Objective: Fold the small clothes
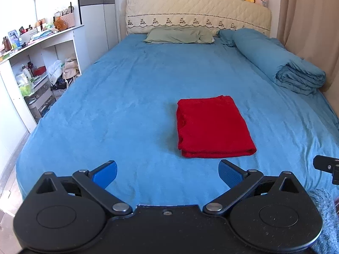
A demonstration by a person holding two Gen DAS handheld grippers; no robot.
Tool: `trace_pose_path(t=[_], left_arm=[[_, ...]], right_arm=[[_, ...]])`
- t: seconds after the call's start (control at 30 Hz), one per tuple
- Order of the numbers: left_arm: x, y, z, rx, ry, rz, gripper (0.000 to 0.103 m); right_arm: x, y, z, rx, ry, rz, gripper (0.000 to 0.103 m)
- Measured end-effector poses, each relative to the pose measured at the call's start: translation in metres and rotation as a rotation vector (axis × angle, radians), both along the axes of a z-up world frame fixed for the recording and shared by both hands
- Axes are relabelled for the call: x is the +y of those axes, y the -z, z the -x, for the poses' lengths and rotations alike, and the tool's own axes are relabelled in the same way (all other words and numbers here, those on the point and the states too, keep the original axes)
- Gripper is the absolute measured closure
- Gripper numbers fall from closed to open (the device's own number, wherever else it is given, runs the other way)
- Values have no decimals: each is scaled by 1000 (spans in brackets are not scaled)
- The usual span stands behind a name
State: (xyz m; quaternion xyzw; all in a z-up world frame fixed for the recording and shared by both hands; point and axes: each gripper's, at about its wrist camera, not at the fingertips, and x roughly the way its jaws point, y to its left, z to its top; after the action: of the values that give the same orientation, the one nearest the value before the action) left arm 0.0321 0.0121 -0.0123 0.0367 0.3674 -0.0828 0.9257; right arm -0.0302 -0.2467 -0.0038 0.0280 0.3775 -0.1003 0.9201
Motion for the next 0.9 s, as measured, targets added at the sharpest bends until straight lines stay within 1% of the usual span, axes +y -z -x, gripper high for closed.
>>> trace_pose_path(t=[0.23,0.43,0.9], left_arm=[[-5,0,3,-7,-10,1,0],[-6,-1,5,-15,-6,-11,0],[-4,-6,8,-31,-10,-9,0]], right_arm=[[-1,-1,-1,-4,5,-1,0],[-1,-2,0,-10,0,-5,0],[-3,-3,0,-10,5,-9,0]])
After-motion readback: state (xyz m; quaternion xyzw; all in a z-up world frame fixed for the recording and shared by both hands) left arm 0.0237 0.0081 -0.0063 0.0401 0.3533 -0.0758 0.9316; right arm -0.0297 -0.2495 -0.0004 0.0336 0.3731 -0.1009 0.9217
